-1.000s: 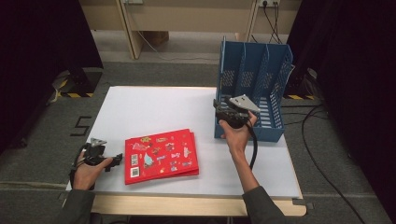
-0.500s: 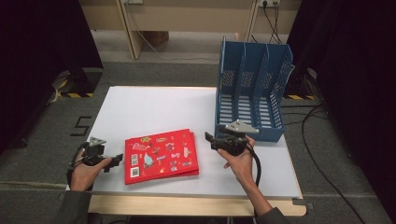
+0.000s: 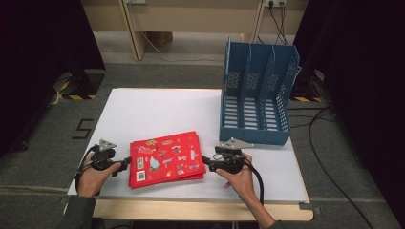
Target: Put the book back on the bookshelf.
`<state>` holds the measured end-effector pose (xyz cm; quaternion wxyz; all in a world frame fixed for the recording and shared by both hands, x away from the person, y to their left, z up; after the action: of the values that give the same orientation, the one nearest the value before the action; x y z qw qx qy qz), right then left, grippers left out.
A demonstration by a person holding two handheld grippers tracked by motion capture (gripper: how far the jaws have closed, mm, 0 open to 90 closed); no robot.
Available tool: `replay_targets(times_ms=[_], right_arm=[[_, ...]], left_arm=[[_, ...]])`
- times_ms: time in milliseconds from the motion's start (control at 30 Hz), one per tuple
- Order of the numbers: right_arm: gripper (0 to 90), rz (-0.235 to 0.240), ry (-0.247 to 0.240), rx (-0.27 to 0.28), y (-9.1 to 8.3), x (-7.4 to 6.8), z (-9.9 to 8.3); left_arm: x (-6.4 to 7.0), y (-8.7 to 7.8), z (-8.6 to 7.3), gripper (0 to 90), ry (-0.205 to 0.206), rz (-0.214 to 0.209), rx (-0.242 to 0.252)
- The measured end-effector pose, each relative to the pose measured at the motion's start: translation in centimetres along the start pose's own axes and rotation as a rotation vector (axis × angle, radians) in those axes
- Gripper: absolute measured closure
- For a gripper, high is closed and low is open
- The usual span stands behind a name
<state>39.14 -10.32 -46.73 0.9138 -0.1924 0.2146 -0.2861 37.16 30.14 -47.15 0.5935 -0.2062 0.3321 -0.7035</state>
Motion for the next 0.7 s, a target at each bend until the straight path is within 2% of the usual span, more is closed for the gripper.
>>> replay_targets(times_ms=[100, 233, 333, 367, 400, 467, 600, 700], right_arm=[[29.6, 0.022, 0.02, -0.025, 0.6, 0.0, -0.5], [29.3, 0.046, 0.058, -0.038, 1.1, 0.2, -1.0], [30.3, 0.024, 0.072, -0.019, 1.1, 0.5, -1.2], [29.8, 0.036, 0.089, -0.026, 1.2, 0.6, -1.2], [29.2, 0.05, 0.102, -0.031, 1.2, 0.7, -1.3], [28.6, 0.035, 0.104, -0.036, 1.3, 0.7, -1.4], [27.1, 0.032, 0.117, -0.047, 1.6, 1.1, -1.6], [24.0, 0.038, 0.152, -0.049, 1.9, 1.3, -1.7]], left_arm=[[0.8, -0.1, 0.1, 23.2, 0.015, -0.023, -0.001], [1.8, -0.1, 0.3, 23.4, 0.036, -0.028, 0.008], [2.5, 0.0, 0.4, 23.1, 0.054, -0.034, 0.015], [2.6, 0.0, 0.4, 22.2, 0.049, -0.037, 0.018], [2.7, 0.1, 0.4, 22.0, 0.049, -0.043, 0.016], [2.8, 0.2, 0.3, 21.9, 0.05, -0.055, 0.005], [3.0, 0.2, 0.2, 21.2, 0.043, -0.05, 0.004], [3.2, 0.2, 0.2, 21.7, 0.056, -0.044, 0.005]])
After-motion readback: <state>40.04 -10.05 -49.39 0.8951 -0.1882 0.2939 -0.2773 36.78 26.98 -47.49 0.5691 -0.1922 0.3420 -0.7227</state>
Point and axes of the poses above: each handheld gripper's, and its own axes: y roughly forward along the jaws, z roughly out of its top, x roughly to its right, the point moved 1 cm from there along y, roughly forward along the jaws, and after that the axes turned 8 degrees about z, right-handed, at the moved point
